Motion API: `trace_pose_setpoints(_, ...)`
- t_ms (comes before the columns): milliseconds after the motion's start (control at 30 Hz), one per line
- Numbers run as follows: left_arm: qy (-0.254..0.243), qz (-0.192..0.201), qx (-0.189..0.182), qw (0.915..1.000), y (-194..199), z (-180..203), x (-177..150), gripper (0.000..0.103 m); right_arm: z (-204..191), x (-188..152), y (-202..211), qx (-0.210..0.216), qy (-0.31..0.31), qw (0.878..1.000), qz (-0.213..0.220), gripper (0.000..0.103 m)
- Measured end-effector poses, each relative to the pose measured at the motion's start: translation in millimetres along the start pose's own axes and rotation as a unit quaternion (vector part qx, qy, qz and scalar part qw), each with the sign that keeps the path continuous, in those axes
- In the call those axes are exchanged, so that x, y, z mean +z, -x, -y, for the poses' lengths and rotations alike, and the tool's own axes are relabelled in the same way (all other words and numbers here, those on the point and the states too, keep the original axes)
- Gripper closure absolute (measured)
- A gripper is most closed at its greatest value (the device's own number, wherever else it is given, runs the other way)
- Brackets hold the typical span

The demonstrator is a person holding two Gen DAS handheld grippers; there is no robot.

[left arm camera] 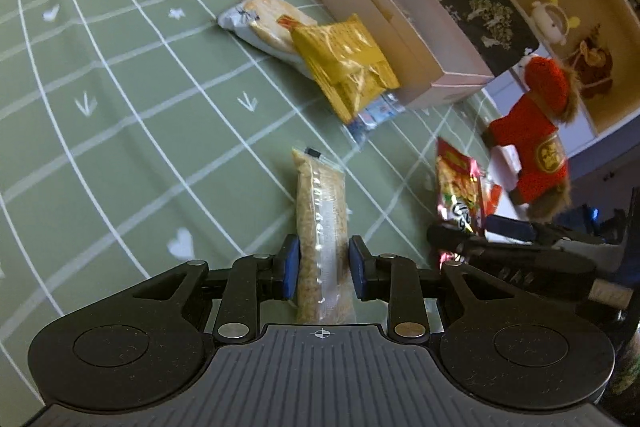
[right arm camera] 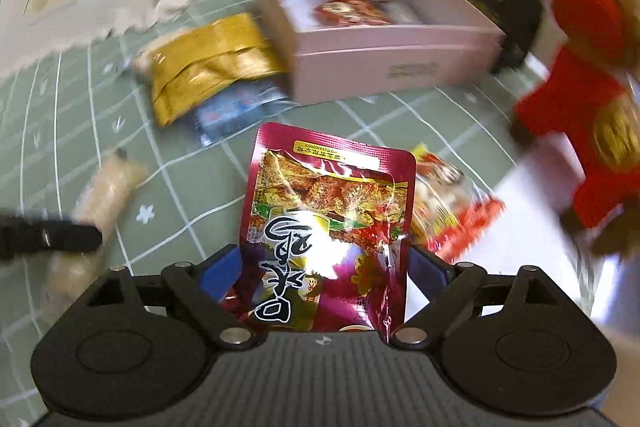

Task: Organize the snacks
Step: 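Set the red spicy packet down with the right gripper while the left holds the stick packet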

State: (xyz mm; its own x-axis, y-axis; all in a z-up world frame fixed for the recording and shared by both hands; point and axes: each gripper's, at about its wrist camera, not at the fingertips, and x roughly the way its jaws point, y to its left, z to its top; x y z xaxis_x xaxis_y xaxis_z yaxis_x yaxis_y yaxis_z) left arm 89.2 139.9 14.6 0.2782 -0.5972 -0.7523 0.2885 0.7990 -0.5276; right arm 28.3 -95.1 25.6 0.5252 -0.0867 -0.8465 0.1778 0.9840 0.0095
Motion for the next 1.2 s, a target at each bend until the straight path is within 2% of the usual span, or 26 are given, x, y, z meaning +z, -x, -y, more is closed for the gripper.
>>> trace_pose_setpoints(100,0.009,0.007,-0.017,0.9998,-3,4,-10,0.072,14,2,14,0.022,-0.022,0.999,0.019,0.013)
trace_pose_setpoints(233,0.017,0.013,-0.006,0.9997,-1,14,-21,0.072,19,4,19,-0.002,0.018,0.999,0.037,0.013)
trace_pose_setpoints(333,0.033,0.025,0.007,0.9991,1,19,-31,0.072,30,10,12,0.004,0.040,0.998,0.045,0.013)
trace_pose_setpoints(500,0.090,0.064,0.054,0.9924,4,37,-53,0.072,49,29,-2,0.120,0.041,0.991,0.044,0.013)
trace_pose_setpoints(567,0.112,0.077,0.069,0.9883,5,45,-67,0.072,53,34,3,0.154,0.062,0.984,0.064,0.014)
trace_pose_setpoints(667,0.123,0.093,0.098,0.9832,9,61,-87,0.072,68,37,13,0.118,0.098,0.981,0.120,0.014)
trace_pose_setpoints(700,0.128,0.096,0.104,0.9817,10,65,-91,0.072,75,38,12,0.102,0.099,0.982,0.125,0.014)
trace_pose_setpoints(767,0.140,0.100,0.116,0.9783,10,72,-98,0.072,91,40,5,0.076,0.089,0.986,0.117,0.017)
trace_pose_setpoints(900,0.167,0.112,0.124,0.9717,4,89,-110,0.072,117,40,-18,0.067,0.042,0.994,0.075,0.046)
trace_pose_setpoints(1000,0.175,0.127,0.122,0.9686,2,98,-123,0.072,120,29,-27,0.097,0.006,0.994,0.055,0.046)
trace_pose_setpoints(1067,0.174,0.137,0.118,0.9679,0,103,-130,0.072,106,21,-27,0.123,0.022,0.991,0.046,0.044)
trace_pose_setpoints(1200,0.167,0.156,0.114,0.9669,-1,104,-136,0.072,71,5,-21,0.145,0.092,0.984,0.036,0.026)
